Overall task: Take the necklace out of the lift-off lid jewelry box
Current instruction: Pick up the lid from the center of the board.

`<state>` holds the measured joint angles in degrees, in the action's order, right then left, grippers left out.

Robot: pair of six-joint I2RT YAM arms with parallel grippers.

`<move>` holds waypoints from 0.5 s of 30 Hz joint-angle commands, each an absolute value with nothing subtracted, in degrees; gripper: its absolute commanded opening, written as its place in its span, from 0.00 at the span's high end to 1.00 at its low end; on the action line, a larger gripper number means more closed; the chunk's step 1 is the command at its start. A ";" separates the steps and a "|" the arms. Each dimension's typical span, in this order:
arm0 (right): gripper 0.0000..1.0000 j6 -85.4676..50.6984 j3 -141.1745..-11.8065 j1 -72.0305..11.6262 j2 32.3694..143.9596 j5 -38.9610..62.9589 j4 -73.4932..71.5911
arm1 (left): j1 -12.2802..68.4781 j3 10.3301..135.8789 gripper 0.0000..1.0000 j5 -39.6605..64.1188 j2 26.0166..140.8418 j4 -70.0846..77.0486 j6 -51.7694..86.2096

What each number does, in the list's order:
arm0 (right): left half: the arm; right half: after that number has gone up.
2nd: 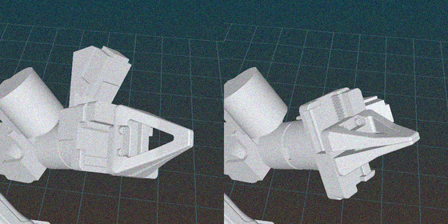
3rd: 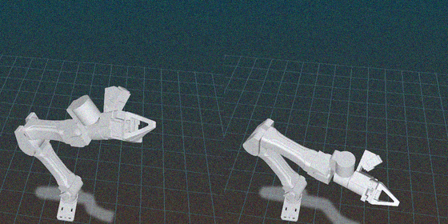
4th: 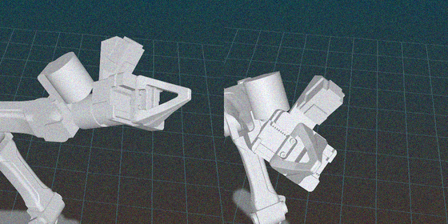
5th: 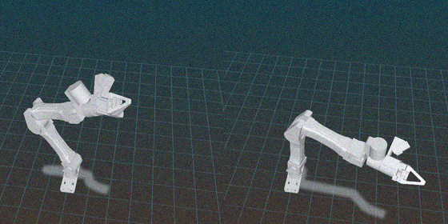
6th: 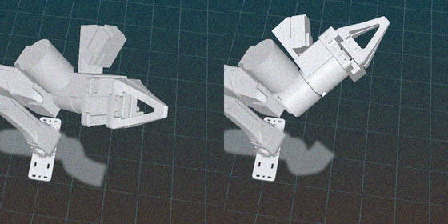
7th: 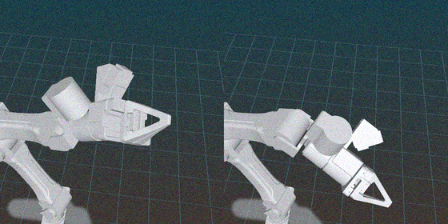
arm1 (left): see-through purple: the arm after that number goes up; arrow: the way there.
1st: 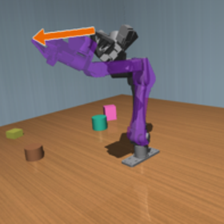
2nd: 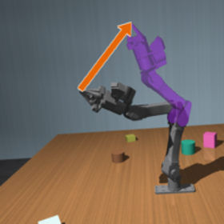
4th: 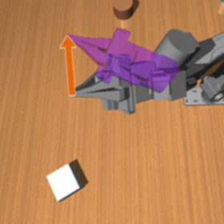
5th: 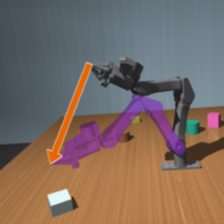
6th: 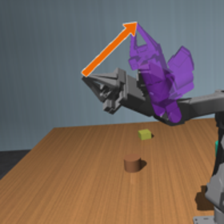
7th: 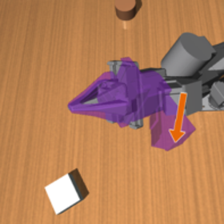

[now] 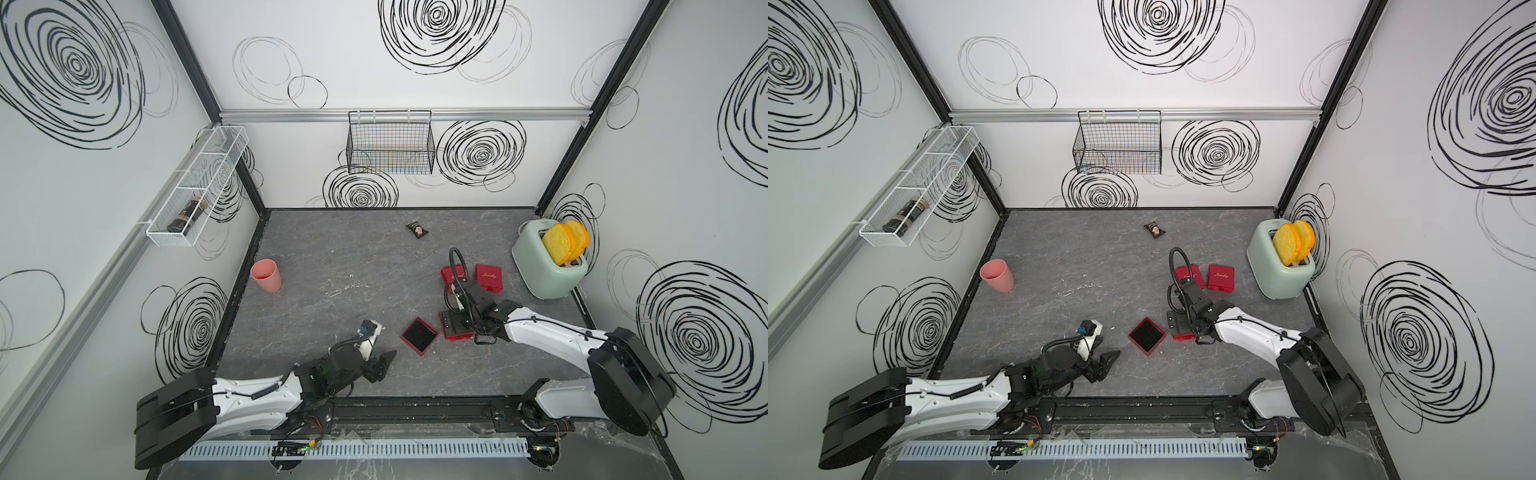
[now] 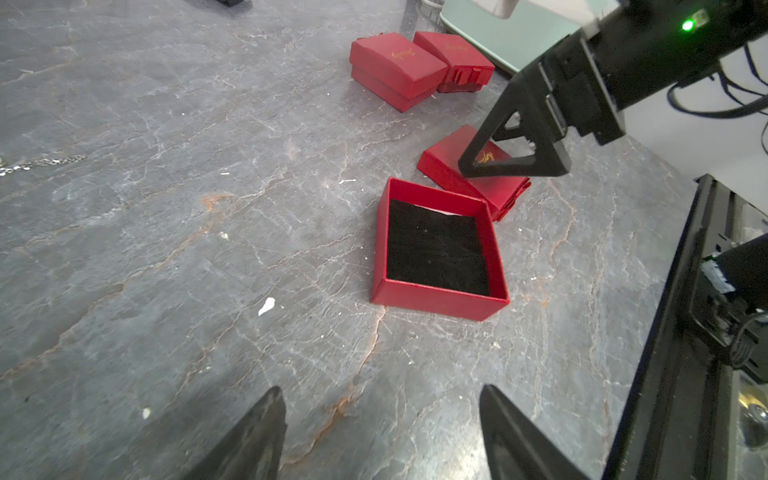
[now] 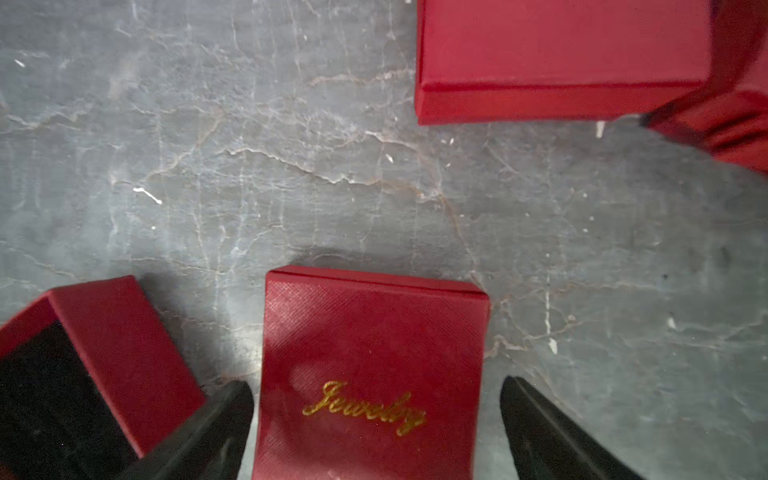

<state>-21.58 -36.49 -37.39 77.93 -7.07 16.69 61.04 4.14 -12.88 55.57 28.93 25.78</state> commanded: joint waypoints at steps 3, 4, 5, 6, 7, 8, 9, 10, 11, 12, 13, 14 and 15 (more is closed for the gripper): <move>0.03 -21.80 -37.44 -37.19 78.57 -5.28 17.25 | 61.44 3.37 0.22 -13.36 54.68 32.16 25.27; 0.03 -21.67 -37.52 -37.21 78.73 -5.04 17.29 | 61.44 3.39 0.22 -13.36 54.67 32.17 25.23; 0.03 -21.56 -37.53 -37.18 78.87 -4.66 17.31 | 61.44 3.27 0.22 -13.36 54.80 32.30 25.23; 0.03 -21.58 -37.53 -37.18 79.00 -4.51 17.27 | 61.44 3.27 0.22 -13.28 54.96 32.41 25.22; 0.03 -21.40 -37.57 -37.19 79.17 -4.24 17.31 | 61.43 3.36 0.22 -13.27 55.14 32.53 25.22; 0.03 -21.36 -37.53 -37.18 79.36 -3.98 17.31 | 61.43 3.34 0.22 -13.19 55.33 32.69 25.22; 0.03 -21.46 -37.45 -37.18 79.50 -3.96 17.27 | 61.43 3.39 0.22 -13.18 55.62 32.85 25.22; 0.03 -21.52 -37.44 -37.18 79.67 -4.11 17.26 | 61.43 3.44 0.22 -13.11 55.83 32.95 25.18; 0.03 -21.61 -37.51 -37.20 79.91 -4.57 17.33 | 61.52 3.50 0.22 -13.01 56.02 33.00 25.14; 0.03 -21.79 -37.72 -37.18 80.26 -5.22 17.73 | 61.52 3.58 0.22 -12.92 56.31 33.08 25.14; 0.03 -21.93 -38.08 -37.18 80.62 -5.65 18.24 | 61.52 3.61 0.22 -12.83 56.40 33.16 25.09; 0.03 -21.98 -38.67 -37.18 81.17 -6.33 19.11 | 61.58 3.64 0.22 -12.83 56.58 33.26 25.05; 0.03 -22.02 -39.13 -37.35 81.66 -7.20 19.72 | 61.61 3.63 0.22 -12.75 56.61 33.31 25.05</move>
<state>-21.58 -36.95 -37.39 80.27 -5.23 17.15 61.21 4.10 -12.88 56.18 30.17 25.47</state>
